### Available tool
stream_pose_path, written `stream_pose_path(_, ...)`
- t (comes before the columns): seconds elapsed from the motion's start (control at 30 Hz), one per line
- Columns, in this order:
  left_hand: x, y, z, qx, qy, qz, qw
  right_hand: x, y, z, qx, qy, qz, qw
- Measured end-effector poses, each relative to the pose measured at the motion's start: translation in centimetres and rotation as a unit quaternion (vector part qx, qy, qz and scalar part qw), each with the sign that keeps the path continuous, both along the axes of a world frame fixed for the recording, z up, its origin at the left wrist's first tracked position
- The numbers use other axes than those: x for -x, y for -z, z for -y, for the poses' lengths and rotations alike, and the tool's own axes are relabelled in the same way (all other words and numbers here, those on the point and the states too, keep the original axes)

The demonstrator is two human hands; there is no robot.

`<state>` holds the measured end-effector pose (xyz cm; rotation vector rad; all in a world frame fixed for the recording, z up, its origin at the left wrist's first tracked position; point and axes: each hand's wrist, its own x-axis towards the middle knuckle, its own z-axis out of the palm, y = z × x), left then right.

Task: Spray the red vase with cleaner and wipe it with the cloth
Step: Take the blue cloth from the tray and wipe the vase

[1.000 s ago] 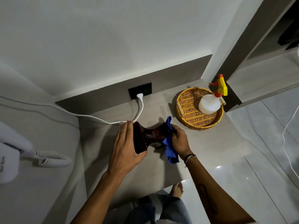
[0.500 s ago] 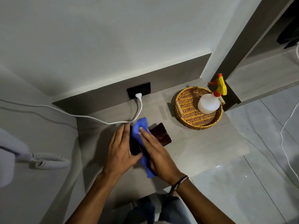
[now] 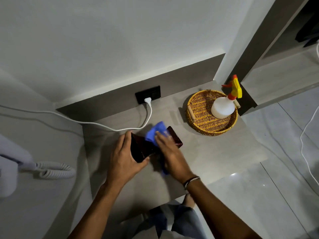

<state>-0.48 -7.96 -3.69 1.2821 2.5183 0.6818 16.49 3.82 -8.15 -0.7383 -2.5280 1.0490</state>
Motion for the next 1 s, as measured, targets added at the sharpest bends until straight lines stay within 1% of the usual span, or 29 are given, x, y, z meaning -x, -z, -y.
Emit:
stream_pose_path(0.07, -0.6, -0.1, 0.2, -0.006, 0.007, -0.017, 1.0, -1.3, 0.7, -2.7, -0.019, 0.039, 0.046, 0.998)
stream_pose_path(0.13, -1.3, -0.2, -0.5, -0.003, 0.005, -0.019, 1.0, -1.2, -0.1, -3.1, 0.002, 0.058, 0.059, 0.997)
stream_pose_path(0.17, -1.5, -0.2, -1.0, -0.004, 0.0, -0.014, 1.0, -0.6, -0.9, -2.3, 0.016, 0.057, 0.051, 0.997)
stream_pose_path(0.23, -1.7, -0.3, -1.3, -0.002, -0.009, 0.008, 1.0, 0.9, -2.5, 0.7, 0.033, 0.042, -0.009, 0.999)
stream_pose_path(0.3, -1.8, -0.4, -1.0, 0.022, -0.018, 0.035, 0.999, 2.1, -3.3, 3.6, 0.049, 0.021, -0.098, 0.994)
stream_pose_path(0.33, -1.7, -0.5, -0.7, 0.042, -0.021, 0.042, 0.998, 2.1, -3.3, 4.2, 0.05, 0.001, -0.125, 0.991)
stream_pose_path(0.37, -1.6, -0.6, -0.6, 0.053, -0.022, 0.042, 0.997, 1.7, -3.1, 4.1, 0.036, -0.024, -0.131, 0.991)
stream_pose_path(0.43, -1.4, -0.5, -0.5, 0.033, -0.019, 0.03, 0.999, 0.3, -2.0, 2.5, -0.001, -0.047, -0.08, 0.996)
stream_pose_path(0.53, -1.4, -1.5, -1.0, 0.016, -0.017, 0.019, 1.0, -1.9, 0.2, -2.6, -0.016, -0.008, 0.039, 0.999)
stream_pose_path(0.6, -1.5, -1.8, -1.2, 0.009, -0.022, 0.011, 1.0, -2.9, 0.6, -4.9, -0.021, 0.025, 0.095, 0.995)
stream_pose_path(0.67, -1.5, -1.9, -1.8, 0.009, -0.043, 0.036, 0.998, -2.8, 0.6, -6.1, 0.009, 0.064, 0.101, 0.993)
stream_pose_path(0.73, -0.9, -1.9, -2.5, 0.012, -0.092, 0.088, 0.992, -2.4, 0.1, -6.2, 0.066, 0.138, 0.065, 0.986)
stream_pose_path(0.77, -0.4, -2.0, -2.8, 0.013, -0.123, 0.126, 0.984, -2.2, 0.1, -6.3, 0.112, 0.187, 0.033, 0.975)
stream_pose_path(0.8, 0.0, -2.0, -3.0, 0.016, -0.152, 0.171, 0.973, -2.2, 0.1, -6.4, 0.169, 0.236, -0.004, 0.957)
stream_pose_path(0.83, 0.5, -1.8, -3.0, 0.02, -0.178, 0.21, 0.961, -2.3, 0.1, -6.8, 0.236, 0.274, -0.035, 0.932)
stream_pose_path(0.9, 0.8, -1.2, -2.7, 0.026, -0.215, 0.247, 0.944, -2.5, 0.6, -6.9, 0.375, 0.31, -0.071, 0.871)
stream_pose_path(0.93, 0.7, -1.0, -2.4, 0.025, -0.222, 0.26, 0.94, -2.5, 0.7, -6.8, 0.417, 0.315, -0.079, 0.849)
stream_pose_path(1.0, 0.7, -0.7, -2.0, 0.032, -0.197, 0.275, 0.941, -2.0, 0.9, -6.4, 0.451, 0.324, -0.087, 0.827)
